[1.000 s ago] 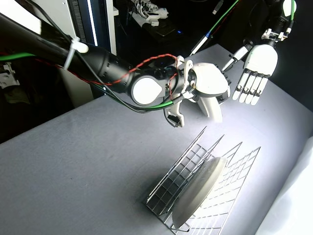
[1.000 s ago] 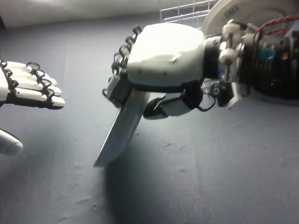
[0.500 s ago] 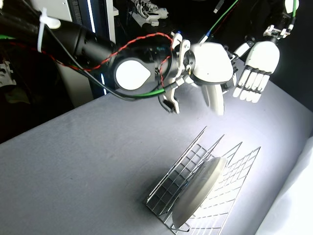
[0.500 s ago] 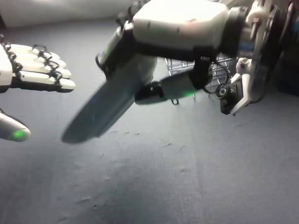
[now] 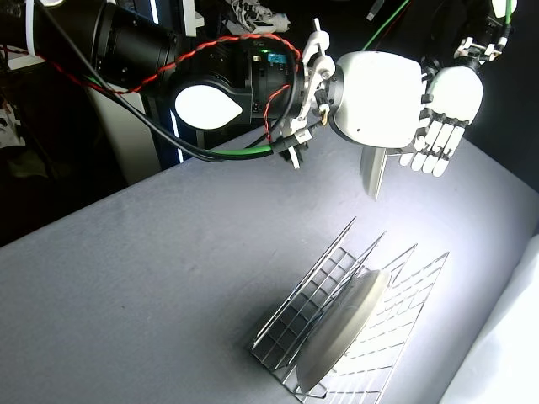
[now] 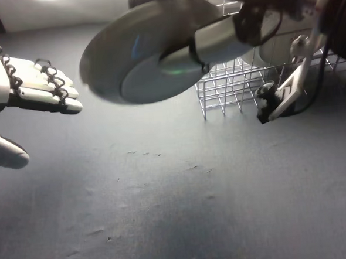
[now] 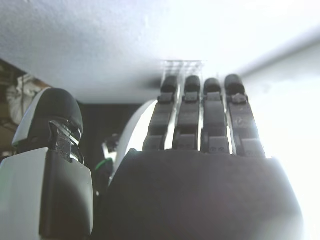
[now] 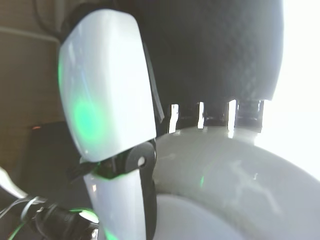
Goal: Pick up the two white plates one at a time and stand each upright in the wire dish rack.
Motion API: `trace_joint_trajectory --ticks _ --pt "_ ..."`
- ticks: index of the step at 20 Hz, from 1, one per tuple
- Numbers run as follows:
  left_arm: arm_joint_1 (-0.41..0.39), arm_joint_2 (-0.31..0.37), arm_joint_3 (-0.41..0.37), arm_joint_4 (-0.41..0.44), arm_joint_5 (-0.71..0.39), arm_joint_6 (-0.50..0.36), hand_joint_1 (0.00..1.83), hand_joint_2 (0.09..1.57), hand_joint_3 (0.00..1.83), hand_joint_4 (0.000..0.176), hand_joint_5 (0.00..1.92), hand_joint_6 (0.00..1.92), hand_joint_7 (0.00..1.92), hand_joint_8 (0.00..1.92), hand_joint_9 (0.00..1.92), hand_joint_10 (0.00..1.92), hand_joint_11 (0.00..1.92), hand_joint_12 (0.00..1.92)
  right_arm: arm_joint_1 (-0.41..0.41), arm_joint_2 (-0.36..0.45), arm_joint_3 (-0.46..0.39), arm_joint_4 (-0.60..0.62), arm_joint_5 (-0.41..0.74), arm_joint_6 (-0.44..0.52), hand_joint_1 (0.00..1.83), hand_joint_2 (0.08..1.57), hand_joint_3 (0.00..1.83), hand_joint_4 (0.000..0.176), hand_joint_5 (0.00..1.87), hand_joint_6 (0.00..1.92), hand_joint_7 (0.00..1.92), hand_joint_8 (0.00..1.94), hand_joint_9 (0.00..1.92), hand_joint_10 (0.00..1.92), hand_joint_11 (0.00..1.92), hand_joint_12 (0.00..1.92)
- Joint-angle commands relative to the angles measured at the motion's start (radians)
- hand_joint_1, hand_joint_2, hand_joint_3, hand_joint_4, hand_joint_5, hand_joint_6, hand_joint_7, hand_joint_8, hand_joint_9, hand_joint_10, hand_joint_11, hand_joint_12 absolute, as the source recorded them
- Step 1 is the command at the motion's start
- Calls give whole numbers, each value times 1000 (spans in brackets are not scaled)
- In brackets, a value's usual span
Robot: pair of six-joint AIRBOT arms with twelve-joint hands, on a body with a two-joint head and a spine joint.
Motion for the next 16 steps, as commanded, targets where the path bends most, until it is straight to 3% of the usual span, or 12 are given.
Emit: trace_joint_trajectory --ticks 1,6,7,9,11,15,16 --pt "-18 14 -2 -75 -24 -8 0 1192 0 0 69 1 31 0 16 0 10 43 27 6 -3 31 124 17 1375 1111 0 0 919 1066 1014 892 911 1196 749 1387" --pt "-18 6 -20 -55 -11 16 0 1185 0 0 71 3 44 4 37 4 3 127 32 10 15 88 109 16 1369 1124 1 0 914 1113 972 928 874 1237 732 1411" --pt "-18 6 -21 -55 -16 21 0 1193 3 0 46 3 12 3 7 0 0 47 33 11 24 88 106 16 1370 1125 0 0 913 1112 970 930 880 1234 742 1383" --pt "-17 6 -15 -55 -19 28 0 1194 0 0 84 0 43 0 31 0 17 71 32 12 46 89 102 16 1368 1133 1 0 888 1126 947 982 871 1260 727 1406" --pt "-17 8 -1 -75 -17 -9 0 1185 0 0 59 0 21 0 12 0 2 53 30 12 72 89 97 16 1374 1115 0 0 915 1081 993 928 906 1192 763 1340" --pt "-21 37 -76 -36 -27 18 0 1189 0 0 95 3 61 4 47 5 4 123 25 11 118 89 90 15 1372 1114 1 0 931 1103 973 910 914 1166 779 1280" --pt "-19 36 -78 -34 -26 19 0 1194 1 0 62 2 24 7 9 0 0 37 20 12 129 89 90 15 1367 1127 2 0 924 1126 942 952 877 1210 752 1295"
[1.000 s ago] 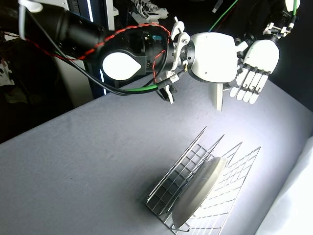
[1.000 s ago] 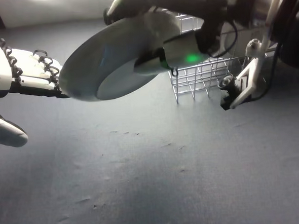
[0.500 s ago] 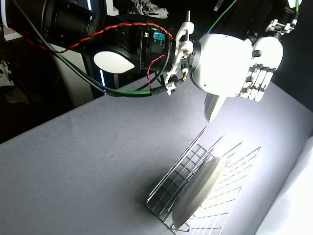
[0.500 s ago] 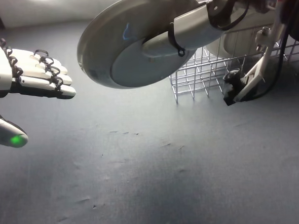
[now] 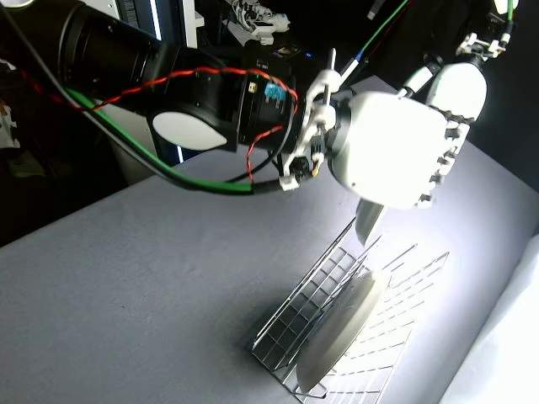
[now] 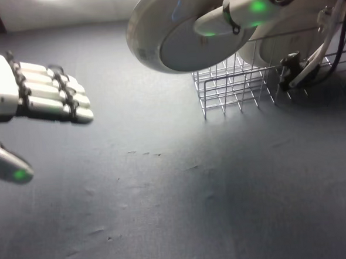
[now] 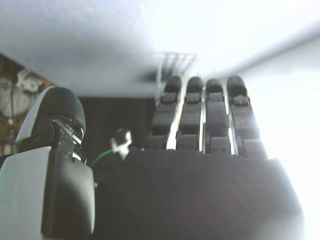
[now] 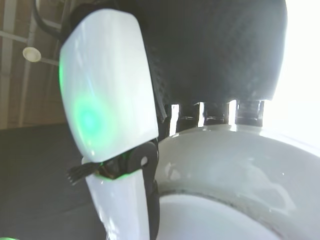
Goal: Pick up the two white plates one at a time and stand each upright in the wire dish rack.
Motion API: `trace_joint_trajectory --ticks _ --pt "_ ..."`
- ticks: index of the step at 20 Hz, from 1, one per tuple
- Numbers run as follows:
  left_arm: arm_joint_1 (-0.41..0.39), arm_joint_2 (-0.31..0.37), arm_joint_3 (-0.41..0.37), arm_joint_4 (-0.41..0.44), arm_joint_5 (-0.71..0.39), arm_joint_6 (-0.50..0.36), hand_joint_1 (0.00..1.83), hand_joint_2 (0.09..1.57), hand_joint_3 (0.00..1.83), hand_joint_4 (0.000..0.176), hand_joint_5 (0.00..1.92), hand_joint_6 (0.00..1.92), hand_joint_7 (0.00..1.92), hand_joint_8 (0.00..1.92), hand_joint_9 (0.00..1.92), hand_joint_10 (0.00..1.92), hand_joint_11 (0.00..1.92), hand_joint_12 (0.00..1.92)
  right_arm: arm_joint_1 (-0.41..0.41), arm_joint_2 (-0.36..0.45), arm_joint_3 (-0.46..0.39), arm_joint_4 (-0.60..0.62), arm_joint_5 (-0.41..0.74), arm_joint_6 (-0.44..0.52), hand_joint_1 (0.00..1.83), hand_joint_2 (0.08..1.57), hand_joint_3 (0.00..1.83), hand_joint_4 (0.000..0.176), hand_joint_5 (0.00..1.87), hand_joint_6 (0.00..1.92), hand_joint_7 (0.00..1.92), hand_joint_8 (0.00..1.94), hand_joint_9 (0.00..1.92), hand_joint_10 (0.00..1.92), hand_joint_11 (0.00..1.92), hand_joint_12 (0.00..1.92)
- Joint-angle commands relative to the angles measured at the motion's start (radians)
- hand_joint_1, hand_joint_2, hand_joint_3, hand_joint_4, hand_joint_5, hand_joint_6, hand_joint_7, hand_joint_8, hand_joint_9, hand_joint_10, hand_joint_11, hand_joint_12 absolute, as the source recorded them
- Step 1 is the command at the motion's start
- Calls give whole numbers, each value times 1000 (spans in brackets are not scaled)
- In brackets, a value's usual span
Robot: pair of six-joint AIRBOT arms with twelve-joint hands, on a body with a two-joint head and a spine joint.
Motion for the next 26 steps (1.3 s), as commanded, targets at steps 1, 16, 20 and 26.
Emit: trace_joint_trajectory --ticks 1,16,20,26 --pt "-15 7 6 -74 -10 2 0 1190 0 0 61 4 27 10 13 4 12 26 6 6 11 5 134 16 1366 1130 2 0 916 1141 941 956 869 1215 745 1299" --pt "-56 16 -30 -55 -43 -10 0 1200 1 0 110 2 73 2 60 3 0 183 -105 18 84 -37 158 5 1372 1114 0 0 920 1101 1001 884 904 1188 738 1339" --pt "-44 16 -21 -63 -78 -9 0 1204 2 0 92 1 55 0 39 0 0 145 -126 23 84 -67 162 4 1371 1117 1 0 915 1113 982 895 910 1189 747 1333" --pt "-41 15 -17 -73 -126 -9 0 1189 0 0 79 5 51 8 37 10 33 25 -152 24 89 -104 169 2 1378 1097 0 0 947 1054 1015 836 971 1098 815 1217"
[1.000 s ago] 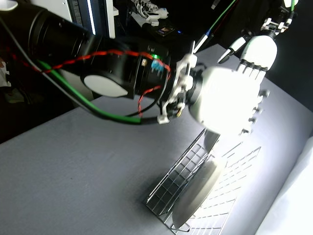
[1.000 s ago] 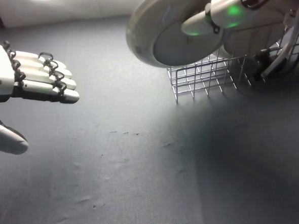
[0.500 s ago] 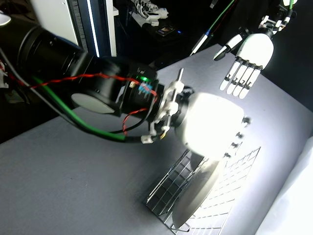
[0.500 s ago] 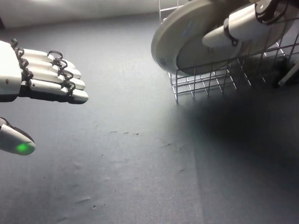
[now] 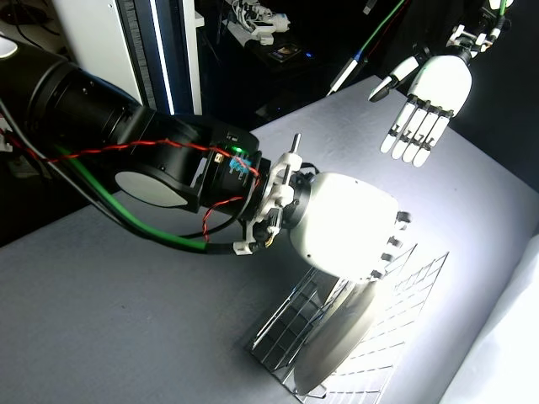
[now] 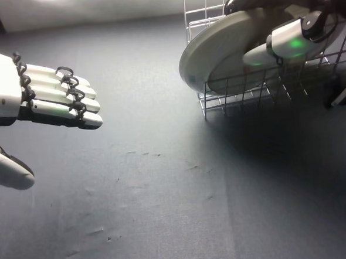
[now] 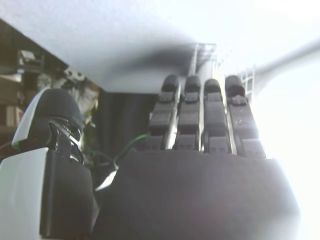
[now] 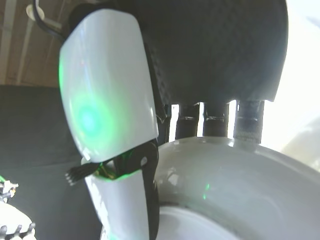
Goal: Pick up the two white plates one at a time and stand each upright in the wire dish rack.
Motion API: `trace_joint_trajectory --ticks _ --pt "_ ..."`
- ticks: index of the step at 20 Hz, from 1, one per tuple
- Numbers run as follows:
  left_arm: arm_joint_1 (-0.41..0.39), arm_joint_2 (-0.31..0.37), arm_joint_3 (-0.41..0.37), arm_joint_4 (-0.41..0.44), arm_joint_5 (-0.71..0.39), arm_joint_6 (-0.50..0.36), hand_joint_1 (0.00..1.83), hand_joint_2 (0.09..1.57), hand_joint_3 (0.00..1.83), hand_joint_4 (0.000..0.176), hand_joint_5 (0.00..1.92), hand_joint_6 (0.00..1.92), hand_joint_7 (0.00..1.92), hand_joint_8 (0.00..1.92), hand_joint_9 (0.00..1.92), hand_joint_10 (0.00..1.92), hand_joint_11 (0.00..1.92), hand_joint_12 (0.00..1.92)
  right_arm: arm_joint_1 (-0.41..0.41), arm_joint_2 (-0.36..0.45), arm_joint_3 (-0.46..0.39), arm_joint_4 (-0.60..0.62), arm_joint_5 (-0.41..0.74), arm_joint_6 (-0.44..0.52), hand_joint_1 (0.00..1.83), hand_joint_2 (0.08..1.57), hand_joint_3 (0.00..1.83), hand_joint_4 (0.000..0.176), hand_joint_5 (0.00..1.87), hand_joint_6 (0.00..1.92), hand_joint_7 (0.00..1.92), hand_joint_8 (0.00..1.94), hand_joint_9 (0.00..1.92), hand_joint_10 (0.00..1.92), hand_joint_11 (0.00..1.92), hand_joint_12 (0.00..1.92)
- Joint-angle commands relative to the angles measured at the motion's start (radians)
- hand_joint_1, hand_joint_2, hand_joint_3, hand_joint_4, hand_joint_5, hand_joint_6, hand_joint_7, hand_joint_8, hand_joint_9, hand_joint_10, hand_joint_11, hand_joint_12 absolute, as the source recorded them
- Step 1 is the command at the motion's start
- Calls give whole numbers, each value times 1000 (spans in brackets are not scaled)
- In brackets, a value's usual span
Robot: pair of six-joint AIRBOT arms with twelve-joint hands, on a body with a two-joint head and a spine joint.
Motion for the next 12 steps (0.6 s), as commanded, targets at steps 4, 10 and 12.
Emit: trace_joint_trajectory --ticks 4,10,12 --pt "-15 7 2 -77 -65 -1 0 1197 0 0 89 7 46 6 29 7 31 29 6 8 6 -20 139 9 1376 1106 0 0 939 1069 981 885 954 1128 815 1214" --pt "-24 27 -40 -60 -76 5 0 1200 1 0 45 2 18 3 9 2 9 8 -4 8 6 -64 150 6 1369 1127 1 0 926 1080 959 935 844 1261 584 1331" --pt "-25 27 -29 -59 -76 5 0 1199 0 0 80 14 54 15 37 12 42 20 -4 8 6 -72 151 6 1358 1132 0 0 938 1062 955 948 826 1301 489 1399"
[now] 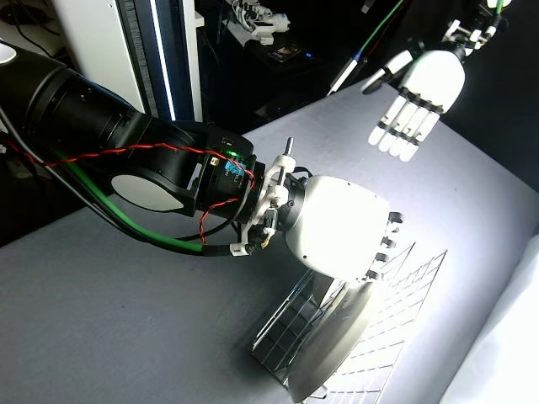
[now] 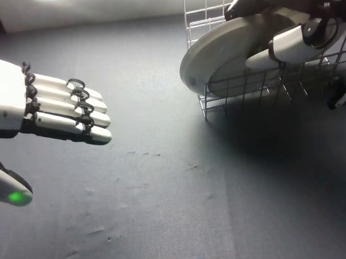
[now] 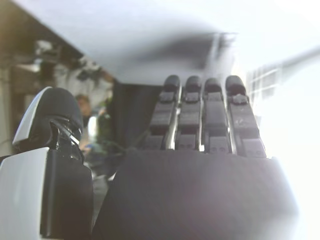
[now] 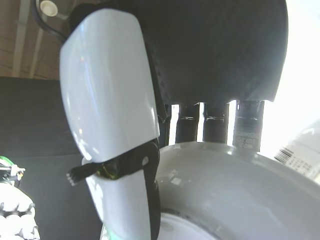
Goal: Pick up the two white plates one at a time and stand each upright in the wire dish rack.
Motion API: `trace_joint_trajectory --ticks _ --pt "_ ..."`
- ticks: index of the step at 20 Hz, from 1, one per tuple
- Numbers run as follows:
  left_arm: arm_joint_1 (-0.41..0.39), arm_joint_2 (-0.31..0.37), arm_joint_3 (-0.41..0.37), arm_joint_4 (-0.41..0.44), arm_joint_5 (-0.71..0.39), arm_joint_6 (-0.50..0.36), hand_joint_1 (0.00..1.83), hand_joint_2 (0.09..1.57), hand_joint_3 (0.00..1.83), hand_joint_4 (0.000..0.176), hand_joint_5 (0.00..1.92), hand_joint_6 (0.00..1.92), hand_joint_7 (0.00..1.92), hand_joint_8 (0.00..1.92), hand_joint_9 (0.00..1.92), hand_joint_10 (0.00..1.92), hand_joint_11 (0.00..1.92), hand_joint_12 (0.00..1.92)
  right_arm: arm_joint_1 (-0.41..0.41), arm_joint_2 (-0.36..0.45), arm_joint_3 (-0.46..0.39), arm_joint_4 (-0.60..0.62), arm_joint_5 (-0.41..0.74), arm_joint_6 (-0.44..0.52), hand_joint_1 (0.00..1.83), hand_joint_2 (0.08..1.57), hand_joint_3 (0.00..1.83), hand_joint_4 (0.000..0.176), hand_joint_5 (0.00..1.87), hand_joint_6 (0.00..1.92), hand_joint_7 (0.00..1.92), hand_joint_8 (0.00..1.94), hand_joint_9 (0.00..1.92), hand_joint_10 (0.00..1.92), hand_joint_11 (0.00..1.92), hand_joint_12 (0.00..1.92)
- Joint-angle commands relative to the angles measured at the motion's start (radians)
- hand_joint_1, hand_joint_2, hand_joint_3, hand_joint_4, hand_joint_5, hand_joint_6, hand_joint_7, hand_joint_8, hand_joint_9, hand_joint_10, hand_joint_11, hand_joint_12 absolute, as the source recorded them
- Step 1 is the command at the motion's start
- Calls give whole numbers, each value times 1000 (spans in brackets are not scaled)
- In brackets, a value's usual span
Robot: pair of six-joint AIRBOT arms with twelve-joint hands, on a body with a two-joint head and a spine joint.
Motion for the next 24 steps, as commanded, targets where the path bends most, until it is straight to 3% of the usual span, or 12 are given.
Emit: trace_joint_trajectory --ticks 1,3,4,5,6,7,12,16,17,21,22,24 --pt "-10 13 10 -75 -22 4 0 1197 0 0 87 15 54 13 39 12 45 22 8 8 4 -13 135 6 1245 1132 1 0 948 1080 934 1008 752 903 437 1393" --pt "-7 12 14 -75 -24 6 0 1191 0 0 83 12 49 10 34 9 40 22 8 8 4 -26 139 6 1221 1132 0 13 952 1078 933 1015 753 704 390 1398" --pt "-6 12 14 -75 -27 6 0 1191 0 0 49 1 20 0 4 0 8 9 8 8 3 -37 150 6 1161 1152 0 0 892 1116 856 549 739 511 240 1376" --pt "-6 13 11 -75 -30 6 0 1191 0 0 49 1 20 0 4 0 8 9 9 8 3 -39 155 6 1161 1152 0 0 892 1116 856 549 739 511 240 1376" --pt "-3 14 9 -75 -33 6 0 1192 0 0 70 10 42 10 30 11 37 24 12 9 3 -39 156 6 1194 1140 0 0 690 674 849 152 715 339 107 1372" --pt "0 14 9 -75 -35 7 0 1188 0 0 86 13 59 15 45 15 46 30 15 10 3 -39 158 6 1193 1133 0 0 706 380 829 68 703 265 82 1363" --pt "1 13 20 -88 -30 7 0 1190 0 0 88 8 55 7 36 7 29 29 41 10 3 -60 172 6 1138 1050 0 0 609 14 607 2 535 46 0 1160" --pt "2 13 32 -88 -32 7 0 1188 0 0 83 9 50 9 37 10 43 40 61 10 0 -162 206 6 1066 1010 0 0 505 0 494 0 417 1 0 947" --pt "2 13 34 -88 -32 7 0 1196 3 0 68 1 26 0 15 1 23 37 61 10 -1 -206 221 6 1023 1058 11 0 339 0 331 0 279 0 0 761" --pt "3 12 32 -88 -32 8 0 1194 1 0 79 6 51 9 44 11 39 53 68 26 -31 -320 243 7 1011 995 0 0 334 4 273 1 222 3 0 593" --pt "3 11 33 -88 -32 8 0 1205 5 0 85 7 51 8 37 7 17 47 68 29 -36 -345 250 8 942 1035 7 0 279 1 194 0 152 1 0 384" --pt "1 11 31 -88 -38 9 0 1212 5 0 115 14 86 16 52 10 18 34 68 38 -51 -406 265 8 853 1040 5 0 254 0 187 2 159 7 0 595"
